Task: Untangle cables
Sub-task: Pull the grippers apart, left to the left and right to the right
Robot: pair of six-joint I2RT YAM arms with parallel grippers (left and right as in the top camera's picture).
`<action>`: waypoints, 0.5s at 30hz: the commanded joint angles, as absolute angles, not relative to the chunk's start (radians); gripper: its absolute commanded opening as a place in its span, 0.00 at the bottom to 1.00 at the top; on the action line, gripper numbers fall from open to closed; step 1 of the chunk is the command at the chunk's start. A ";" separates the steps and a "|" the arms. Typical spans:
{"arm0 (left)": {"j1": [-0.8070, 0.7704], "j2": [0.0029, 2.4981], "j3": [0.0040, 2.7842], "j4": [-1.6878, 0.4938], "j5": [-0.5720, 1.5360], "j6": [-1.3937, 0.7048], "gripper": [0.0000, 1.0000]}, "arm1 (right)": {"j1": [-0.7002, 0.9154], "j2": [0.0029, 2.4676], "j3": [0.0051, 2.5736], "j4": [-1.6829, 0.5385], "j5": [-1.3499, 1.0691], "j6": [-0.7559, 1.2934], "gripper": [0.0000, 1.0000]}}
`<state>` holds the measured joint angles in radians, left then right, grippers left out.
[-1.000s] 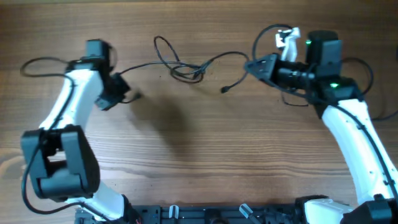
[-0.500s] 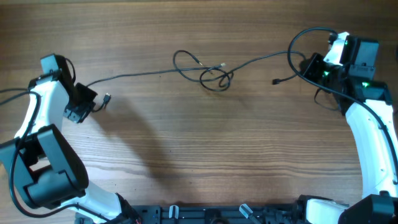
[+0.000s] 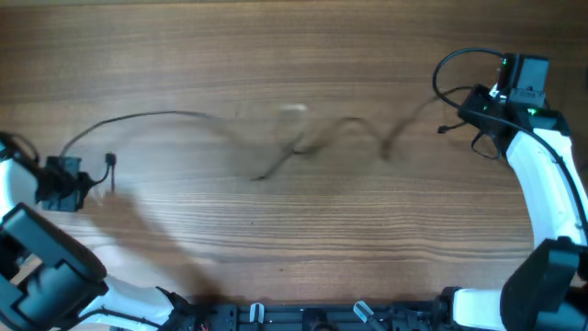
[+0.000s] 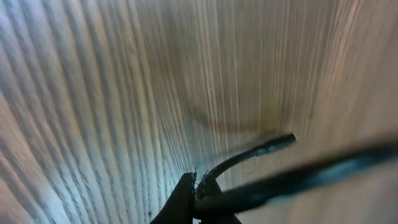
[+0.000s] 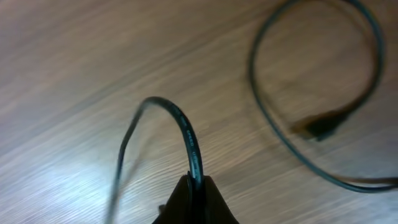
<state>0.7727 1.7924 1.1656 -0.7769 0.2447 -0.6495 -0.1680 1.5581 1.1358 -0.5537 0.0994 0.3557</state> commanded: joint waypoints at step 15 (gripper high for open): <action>0.692 1.781 1.143 -0.698 0.475 -0.583 0.04 | -0.291 1.590 1.153 -0.522 -0.472 0.242 0.04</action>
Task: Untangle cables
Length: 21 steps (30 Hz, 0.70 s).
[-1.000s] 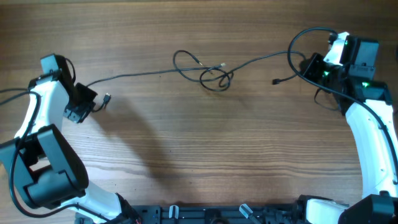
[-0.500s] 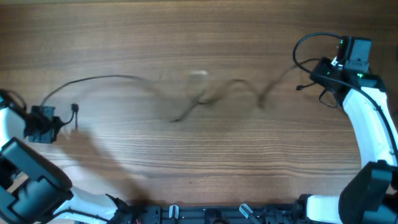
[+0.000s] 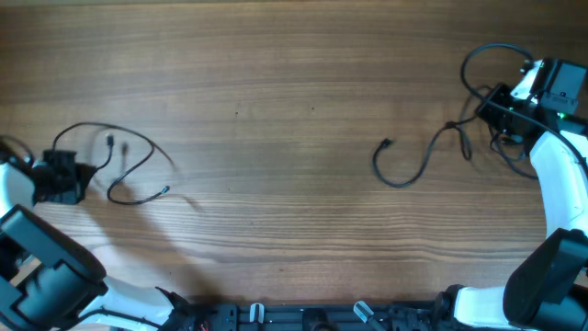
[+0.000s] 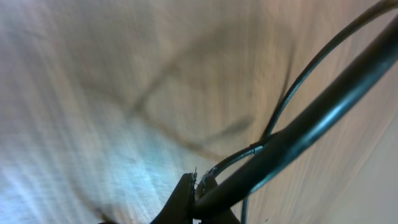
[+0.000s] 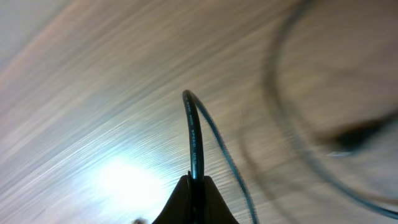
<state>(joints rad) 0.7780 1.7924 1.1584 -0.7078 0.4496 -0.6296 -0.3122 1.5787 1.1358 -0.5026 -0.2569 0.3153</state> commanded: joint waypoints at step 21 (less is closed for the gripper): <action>0.254 1.781 1.143 -0.620 0.452 -0.554 0.86 | -0.021 1.641 1.153 -0.709 -0.293 0.200 0.40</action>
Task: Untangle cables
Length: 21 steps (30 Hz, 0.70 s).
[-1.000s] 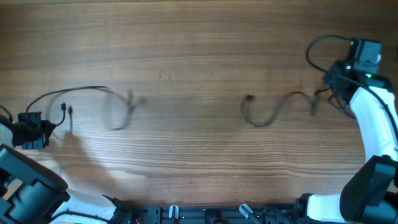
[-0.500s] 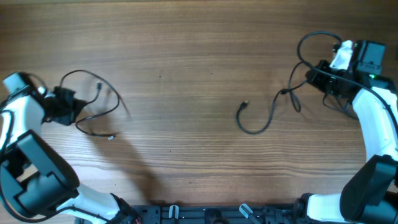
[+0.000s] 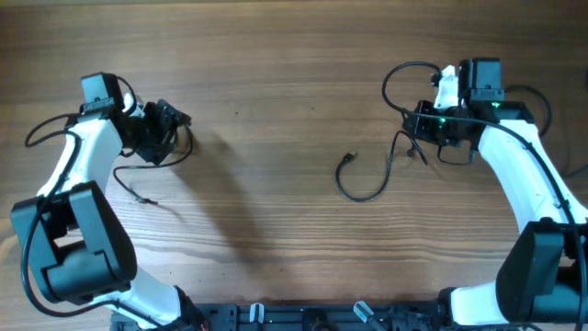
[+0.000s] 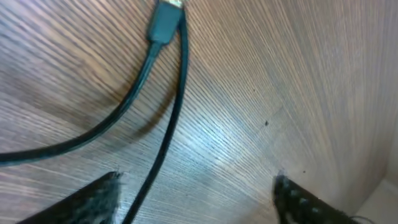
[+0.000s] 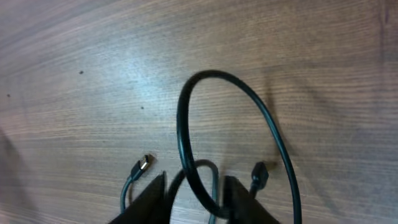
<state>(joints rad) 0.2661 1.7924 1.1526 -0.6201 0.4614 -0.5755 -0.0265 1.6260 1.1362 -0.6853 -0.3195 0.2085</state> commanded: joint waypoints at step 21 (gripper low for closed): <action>0.252 1.781 1.143 -0.662 0.452 -0.554 0.97 | -0.020 1.673 1.116 -0.690 -0.319 0.081 0.58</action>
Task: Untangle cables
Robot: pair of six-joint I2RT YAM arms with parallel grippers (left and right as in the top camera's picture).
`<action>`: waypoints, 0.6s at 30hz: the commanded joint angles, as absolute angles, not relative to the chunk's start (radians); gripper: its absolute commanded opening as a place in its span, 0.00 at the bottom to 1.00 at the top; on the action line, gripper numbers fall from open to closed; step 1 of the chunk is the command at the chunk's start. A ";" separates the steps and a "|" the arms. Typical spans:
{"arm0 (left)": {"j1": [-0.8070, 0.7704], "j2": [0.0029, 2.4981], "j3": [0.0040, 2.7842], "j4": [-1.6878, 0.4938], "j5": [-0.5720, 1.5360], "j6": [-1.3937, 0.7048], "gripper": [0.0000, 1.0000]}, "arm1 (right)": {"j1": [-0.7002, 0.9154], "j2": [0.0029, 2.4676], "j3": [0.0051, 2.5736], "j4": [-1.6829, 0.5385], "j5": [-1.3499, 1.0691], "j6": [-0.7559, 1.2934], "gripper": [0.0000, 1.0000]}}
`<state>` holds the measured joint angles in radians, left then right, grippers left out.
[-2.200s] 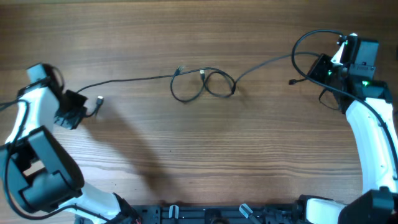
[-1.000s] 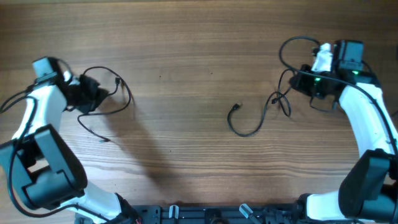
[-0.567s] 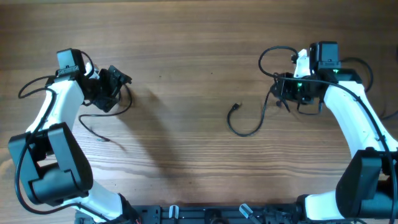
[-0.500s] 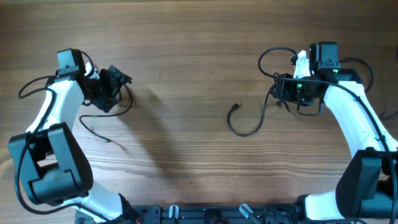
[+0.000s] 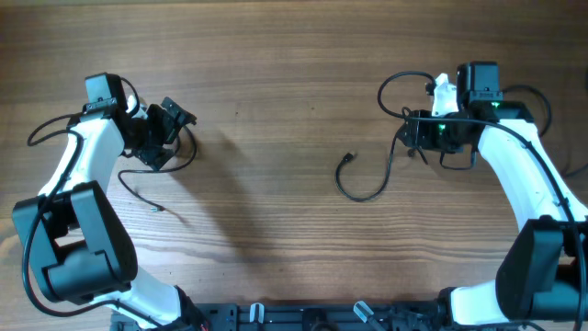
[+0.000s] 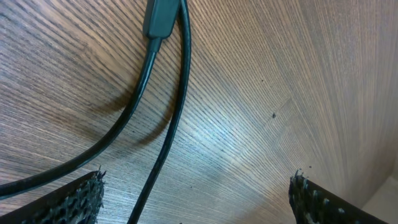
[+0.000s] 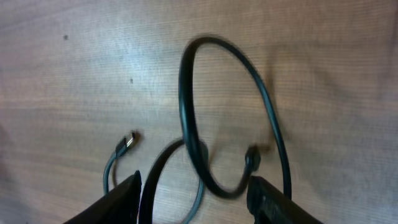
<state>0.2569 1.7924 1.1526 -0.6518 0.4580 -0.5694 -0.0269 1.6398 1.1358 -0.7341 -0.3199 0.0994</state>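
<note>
Two black cables lie apart on the wooden table. The left cable (image 5: 138, 179) curls beside my left gripper (image 5: 168, 124); its plug (image 6: 158, 22) and a strand (image 6: 168, 137) lie on the wood under the wide-open fingers (image 6: 78, 199), touching neither. The right cable (image 5: 367, 188) loops under my right gripper (image 5: 411, 129). In the right wrist view its loop (image 7: 186, 93) and two plugs (image 7: 127, 142) rest on the wood, and the open right gripper (image 7: 196, 190) holds nothing.
The wooden table (image 5: 276, 74) carries nothing else. The arms' own cabling (image 5: 533, 101) hangs by the right arm near the table's right edge. The arm bases (image 5: 303, 317) stand along the near edge.
Both grippers' jaws stand wider apart than before. The right wrist sits slightly differently over its cable loop. The left cable's free end lies a little further toward the near edge.
At first each gripper was shut on a cable at opposite table ends, a blurred tangle stretched between them. Then the cables were apart, one by each still-shut gripper. Later both arms stood further inward with jaws open and the cables on the table, as now.
</note>
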 commanded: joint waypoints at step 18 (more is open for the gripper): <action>0.252 1.781 1.143 -0.665 0.451 -0.554 1.00 | -0.021 1.702 1.529 -0.575 -0.236 0.051 0.04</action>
